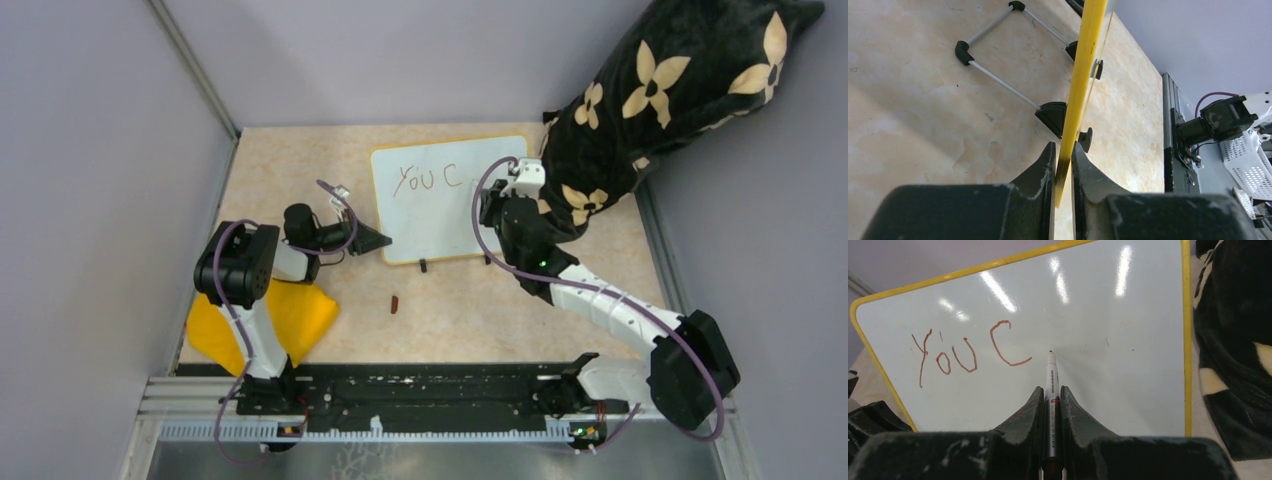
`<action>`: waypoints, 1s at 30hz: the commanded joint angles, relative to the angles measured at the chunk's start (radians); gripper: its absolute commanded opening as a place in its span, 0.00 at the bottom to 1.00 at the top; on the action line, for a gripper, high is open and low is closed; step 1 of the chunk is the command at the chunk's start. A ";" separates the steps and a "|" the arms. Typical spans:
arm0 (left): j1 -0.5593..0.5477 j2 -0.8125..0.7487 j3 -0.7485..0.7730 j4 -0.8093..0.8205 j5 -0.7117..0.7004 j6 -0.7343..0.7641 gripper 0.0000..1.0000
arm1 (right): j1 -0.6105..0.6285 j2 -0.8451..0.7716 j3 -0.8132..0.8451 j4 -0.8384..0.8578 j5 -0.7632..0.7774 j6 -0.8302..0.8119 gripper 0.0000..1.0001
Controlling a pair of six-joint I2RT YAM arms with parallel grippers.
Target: Write a sentence on the whiteboard
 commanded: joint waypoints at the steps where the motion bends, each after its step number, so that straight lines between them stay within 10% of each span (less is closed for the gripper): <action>1: -0.004 -0.012 -0.007 -0.033 -0.016 0.024 0.00 | -0.012 -0.018 0.029 0.065 0.001 -0.001 0.00; 30: -0.006 -0.015 -0.005 -0.037 -0.016 0.029 0.00 | -0.013 0.086 0.096 0.066 -0.075 0.014 0.00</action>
